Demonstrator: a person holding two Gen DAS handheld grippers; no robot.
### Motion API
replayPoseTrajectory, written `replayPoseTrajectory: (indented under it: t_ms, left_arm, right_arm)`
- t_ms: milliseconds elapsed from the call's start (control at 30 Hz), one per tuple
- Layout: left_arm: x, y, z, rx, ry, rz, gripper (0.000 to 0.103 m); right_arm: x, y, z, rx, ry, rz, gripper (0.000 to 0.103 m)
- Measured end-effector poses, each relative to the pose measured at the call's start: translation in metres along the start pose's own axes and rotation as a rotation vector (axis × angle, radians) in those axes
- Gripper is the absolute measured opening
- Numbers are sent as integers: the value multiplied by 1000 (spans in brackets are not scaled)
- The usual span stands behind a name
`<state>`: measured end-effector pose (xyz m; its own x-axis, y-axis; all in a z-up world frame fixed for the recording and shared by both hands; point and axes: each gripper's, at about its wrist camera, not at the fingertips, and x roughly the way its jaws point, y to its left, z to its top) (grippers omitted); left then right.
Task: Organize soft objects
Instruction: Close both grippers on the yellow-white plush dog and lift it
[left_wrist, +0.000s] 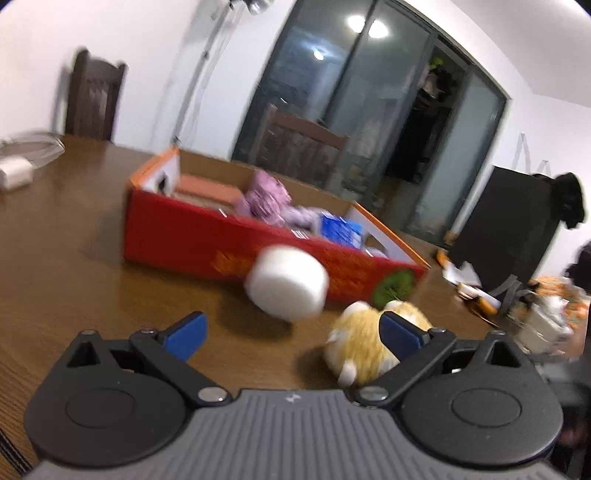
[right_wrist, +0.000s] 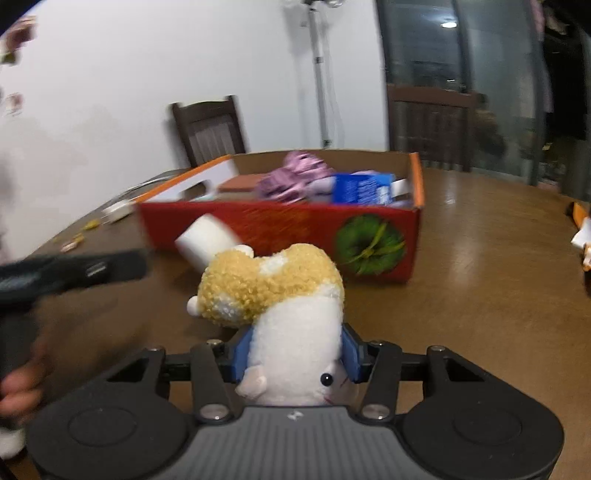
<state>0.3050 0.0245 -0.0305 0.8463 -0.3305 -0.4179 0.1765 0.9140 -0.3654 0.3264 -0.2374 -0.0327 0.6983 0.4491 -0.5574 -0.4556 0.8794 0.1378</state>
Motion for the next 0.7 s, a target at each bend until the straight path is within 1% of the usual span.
replayPoseTrajectory:
  t_ms: [33,67,133,167,200,233,267,333,433,467,533,567,633,667,700]
  left_arm:
    - [0,0,-2,0,26,-27,96]
    - [0,-2,-3,6,42,-61,91]
    - [1,-5,-4,17,83,-130,74]
    - [3,-7,-5,20,115,-165,56]
    - [2,-6,-6,4,123,-196,46]
    - [-1,-5,-7,-13,132,-220,43]
    - [-4,-5,-9,-23,138,-231,43]
    - [-13,-3,-15,-40,130,-223,43]
    - [-26,5,-24,-113,120,-213,43]
    - [-32,7,-27,-140,110,-203,45]
    - [-49,14,-32,-195,79,-175,50]
    - [-53,17,-33,-207,73,-175,54]
    - [-64,19,-37,-219,69,-177,62]
    - [-68,17,-38,-215,69,-177,68]
    - [-70,14,-39,-203,73,-182,68]
  right_arm:
    - [-8,5,-9,0,0,29,48]
    - [-14,11,-16,0,3,44,49]
    - [-25,20,-25,15,4,41,49]
    - [-28,22,-27,24,9,42,49]
    - [-31,24,-28,33,13,47,49]
    - [-34,27,-30,38,11,44,49]
    - [-36,29,-31,35,13,38,49]
    - [-41,34,-34,31,19,35,49]
    - [-50,44,-41,38,26,34,48]
    - [-52,47,-42,41,29,36,48]
    - [-57,56,-47,55,33,55,48]
    - [-60,61,-51,53,30,61,49]
    - [-65,70,-57,47,12,51,51]
    - [-68,72,-60,45,10,49,53]
    - [-70,72,-62,48,7,50,55]
